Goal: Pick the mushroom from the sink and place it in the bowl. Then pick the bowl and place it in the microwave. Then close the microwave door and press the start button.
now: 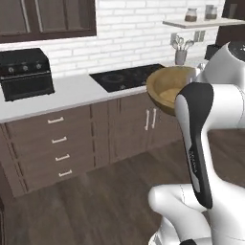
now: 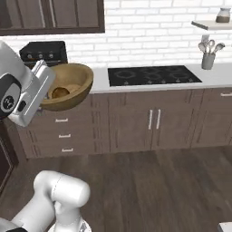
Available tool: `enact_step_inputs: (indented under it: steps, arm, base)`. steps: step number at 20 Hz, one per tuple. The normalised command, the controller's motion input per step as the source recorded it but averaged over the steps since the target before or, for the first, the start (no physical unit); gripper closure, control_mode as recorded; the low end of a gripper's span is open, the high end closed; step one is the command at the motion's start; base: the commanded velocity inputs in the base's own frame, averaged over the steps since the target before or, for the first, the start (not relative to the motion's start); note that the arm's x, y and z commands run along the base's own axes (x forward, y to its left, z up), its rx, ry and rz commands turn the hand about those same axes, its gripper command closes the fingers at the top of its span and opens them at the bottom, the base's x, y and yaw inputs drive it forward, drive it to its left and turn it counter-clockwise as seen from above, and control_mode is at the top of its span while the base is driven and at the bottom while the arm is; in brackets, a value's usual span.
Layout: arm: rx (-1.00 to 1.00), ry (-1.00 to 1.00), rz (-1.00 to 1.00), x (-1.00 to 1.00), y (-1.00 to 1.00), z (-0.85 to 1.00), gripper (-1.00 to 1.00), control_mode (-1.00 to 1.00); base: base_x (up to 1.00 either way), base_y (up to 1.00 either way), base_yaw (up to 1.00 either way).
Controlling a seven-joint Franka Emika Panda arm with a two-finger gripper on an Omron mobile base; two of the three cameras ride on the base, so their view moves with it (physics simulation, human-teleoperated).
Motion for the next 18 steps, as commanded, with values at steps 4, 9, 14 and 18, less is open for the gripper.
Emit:
enact_step_inputs:
  steps: [4,9,14,18]
  arm:
    - [0.0,0.0,0.0,0.0,0.0,0.0,1.0,1.0]
    - [0.0,0.0,0.0,0.0,0.0,0.0,1.0,1.0]
    - [0.0,0.0,0.0,0.0,0.0,0.0,1.0,1.0]
    - [0.0,0.0,0.0,0.0,0.0,0.0,1.0,1.0]
  base:
    - [-0.16,-0.53,-0.71]
    - [-0.17,-0.48,-0.72]
    - [-0.08,-0.39,-0.72]
    - [-0.1,-0.36,-0.72]
